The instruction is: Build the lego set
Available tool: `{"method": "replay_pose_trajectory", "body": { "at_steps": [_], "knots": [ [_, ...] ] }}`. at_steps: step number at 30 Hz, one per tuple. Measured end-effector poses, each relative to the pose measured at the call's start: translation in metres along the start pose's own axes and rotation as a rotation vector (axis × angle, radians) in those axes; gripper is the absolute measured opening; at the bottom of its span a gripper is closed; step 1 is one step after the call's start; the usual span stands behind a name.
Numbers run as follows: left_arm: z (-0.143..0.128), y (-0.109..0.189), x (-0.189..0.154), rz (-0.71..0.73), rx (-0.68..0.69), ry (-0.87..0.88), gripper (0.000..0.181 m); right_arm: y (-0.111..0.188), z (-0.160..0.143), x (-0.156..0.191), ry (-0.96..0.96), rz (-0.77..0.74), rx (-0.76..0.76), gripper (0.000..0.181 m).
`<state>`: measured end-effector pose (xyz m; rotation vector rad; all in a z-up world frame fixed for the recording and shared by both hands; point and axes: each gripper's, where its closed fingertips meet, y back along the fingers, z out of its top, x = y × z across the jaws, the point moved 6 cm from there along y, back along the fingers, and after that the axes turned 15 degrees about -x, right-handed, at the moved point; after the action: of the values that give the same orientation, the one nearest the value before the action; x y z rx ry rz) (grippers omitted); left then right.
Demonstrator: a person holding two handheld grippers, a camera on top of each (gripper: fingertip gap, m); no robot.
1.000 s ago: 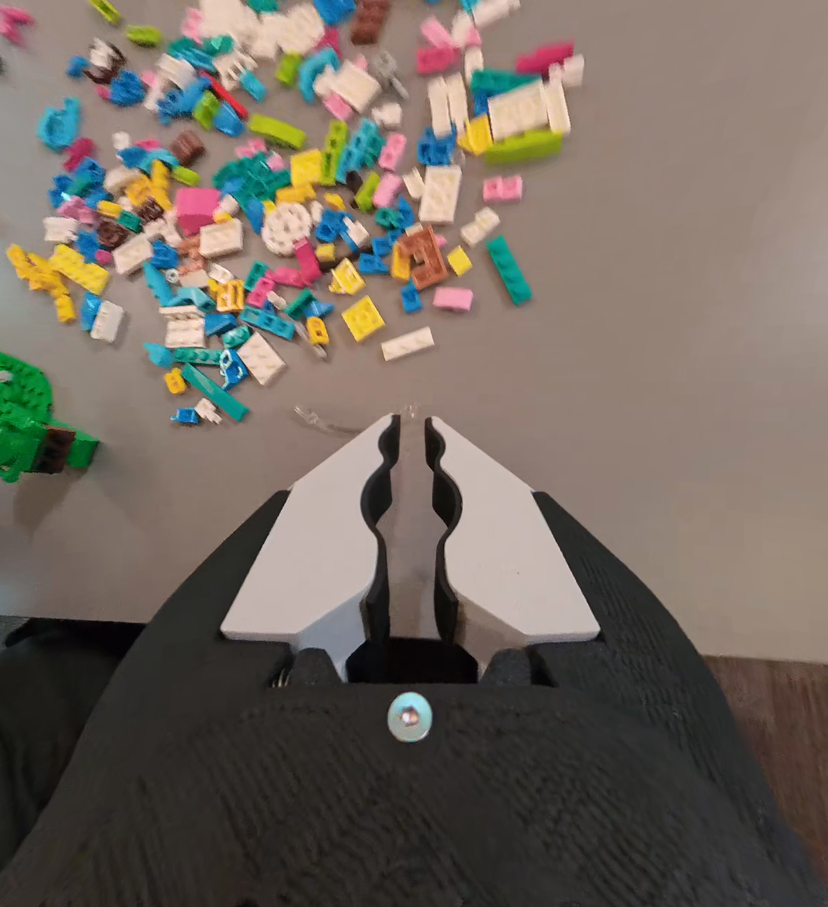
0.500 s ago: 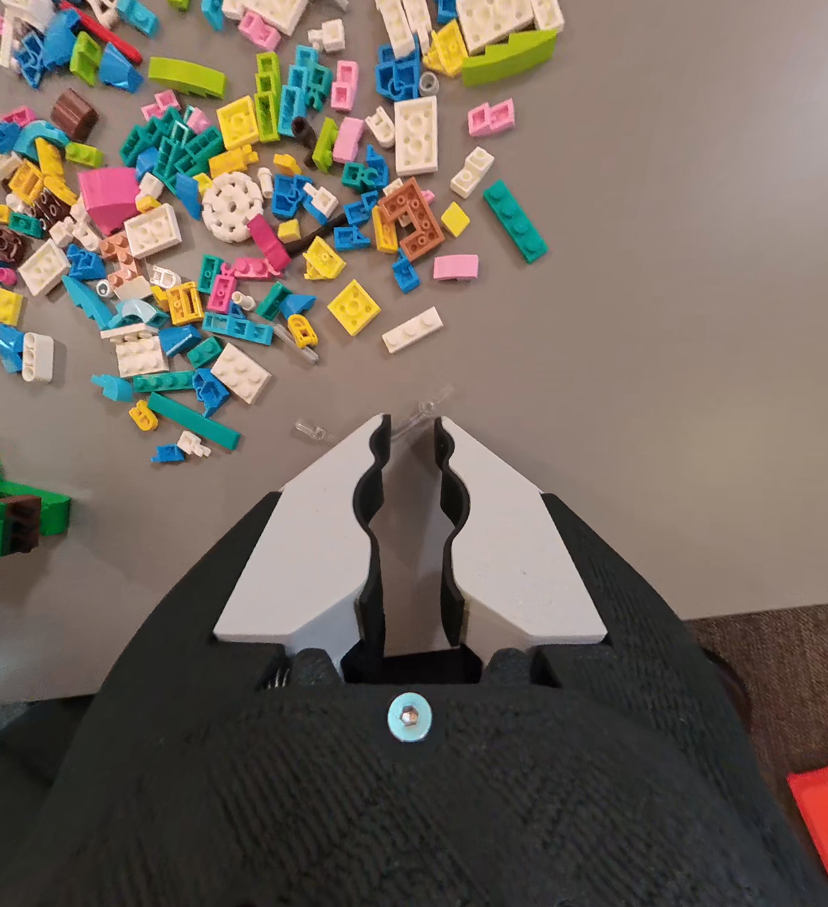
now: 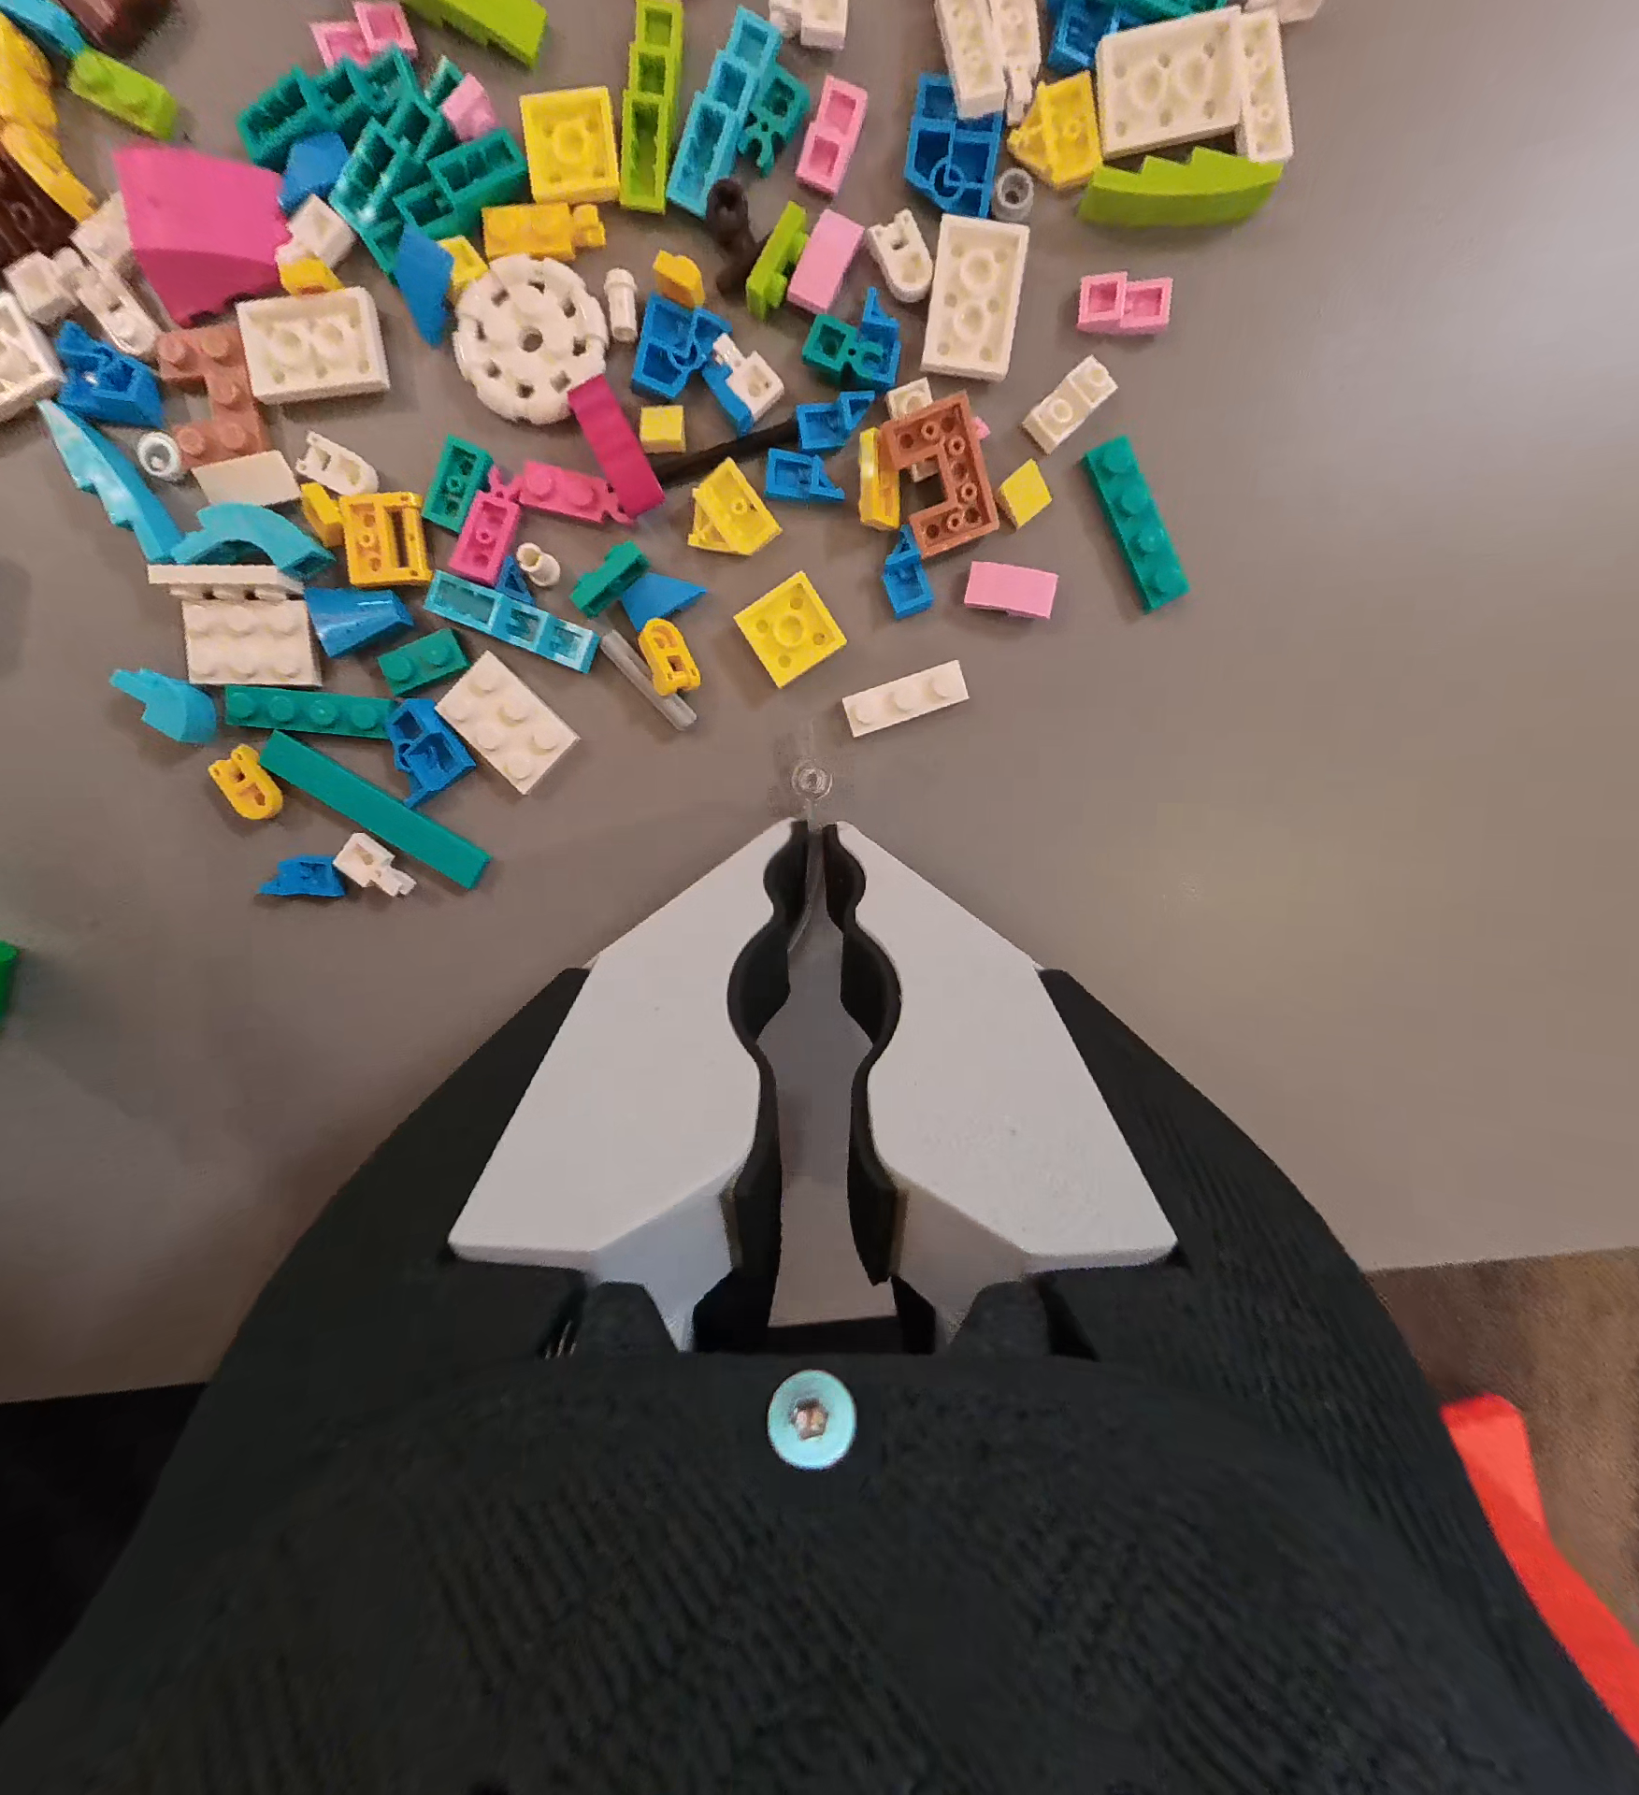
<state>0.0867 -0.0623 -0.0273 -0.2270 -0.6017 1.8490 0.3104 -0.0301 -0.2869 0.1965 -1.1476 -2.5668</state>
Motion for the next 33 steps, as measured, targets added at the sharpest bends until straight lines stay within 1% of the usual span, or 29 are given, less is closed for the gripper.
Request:
{"method": "replay_pose_trajectory", "body": {
  "at_steps": [6, 9, 10, 13, 15, 17, 18, 20, 21, 22, 23, 24, 25, 26, 27, 29, 30, 33],
  "knots": [
    [0.001, -0.002, -0.009, -0.043, -0.003, 0.011, 0.023, 0.002, -0.005, -0.003, -0.021, 0.038, -0.103, 0.002],
    [-0.001, -0.004, -0.011, -0.050, 0.010, 0.002, 0.023, 0.003, -0.006, -0.009, -0.034, 0.019, -0.172, 0.001],
    [-0.002, -0.004, -0.011, -0.052, 0.012, 0.004, 0.023, 0.004, -0.003, -0.009, -0.044, 0.023, -0.227, 0.001],
    [-0.004, -0.005, -0.010, -0.053, 0.007, 0.013, 0.023, 0.018, 0.017, -0.008, -0.099, 0.062, -0.496, 0.001],
    [-0.009, -0.007, -0.007, -0.052, 0.009, 0.027, 0.023, 0.031, 0.029, -0.011, -0.110, 0.048, -0.639, 0.001],
    [-0.016, -0.010, -0.006, -0.054, 0.024, 0.046, 0.023, 0.039, 0.036, -0.012, -0.093, 0.037, -0.711, 0.001],
    [-0.018, -0.012, -0.006, -0.057, 0.030, 0.050, 0.023, 0.040, 0.036, -0.012, -0.076, 0.035, -0.714, 0.001],
    [-0.021, -0.014, -0.008, -0.065, 0.040, 0.048, 0.023, 0.039, 0.033, -0.010, -0.014, 0.038, -0.686, 0.001],
    [-0.022, -0.015, -0.009, -0.068, 0.043, 0.043, 0.023, 0.037, 0.029, -0.005, 0.059, 0.078, -0.651, 0.001],
    [-0.022, -0.015, -0.010, -0.071, 0.045, 0.039, 0.023, 0.034, 0.021, 0.003, 0.155, 0.145, -0.565, 0.001],
    [-0.022, -0.016, -0.011, -0.074, 0.046, 0.036, 0.023, 0.029, 0.008, 0.010, 0.289, 0.216, -0.442, 0.002],
    [-0.022, -0.016, -0.012, -0.076, 0.046, 0.035, 0.023, 0.024, -0.004, 0.013, 0.419, 0.237, -0.318, 0.002],
    [-0.021, -0.016, -0.013, -0.079, 0.046, 0.034, 0.023, 0.020, -0.015, 0.013, 0.484, 0.241, -0.195, 0.002],
    [-0.021, -0.016, -0.013, -0.079, 0.045, 0.032, 0.023, 0.017, -0.021, 0.014, 0.509, 0.274, -0.116, 0.002],
    [-0.020, -0.016, -0.013, -0.078, 0.043, 0.028, 0.023, 0.017, -0.019, 0.016, 0.519, 0.304, -0.125, 0.002],
    [-0.017, -0.015, -0.013, -0.078, 0.035, 0.027, 0.023, 0.016, -0.018, 0.017, 0.536, 0.342, -0.074, 0.002],
    [-0.017, -0.015, -0.013, -0.078, 0.035, 0.027, 0.023, 0.015, -0.018, 0.016, 0.549, 0.336, -0.039, 0.002],
    [-0.017, -0.014, -0.013, -0.078, 0.043, 0.022, 0.023, 0.014, -0.010, 0.018, 0.568, 0.320, -0.023, 0.005]
  ]
}}
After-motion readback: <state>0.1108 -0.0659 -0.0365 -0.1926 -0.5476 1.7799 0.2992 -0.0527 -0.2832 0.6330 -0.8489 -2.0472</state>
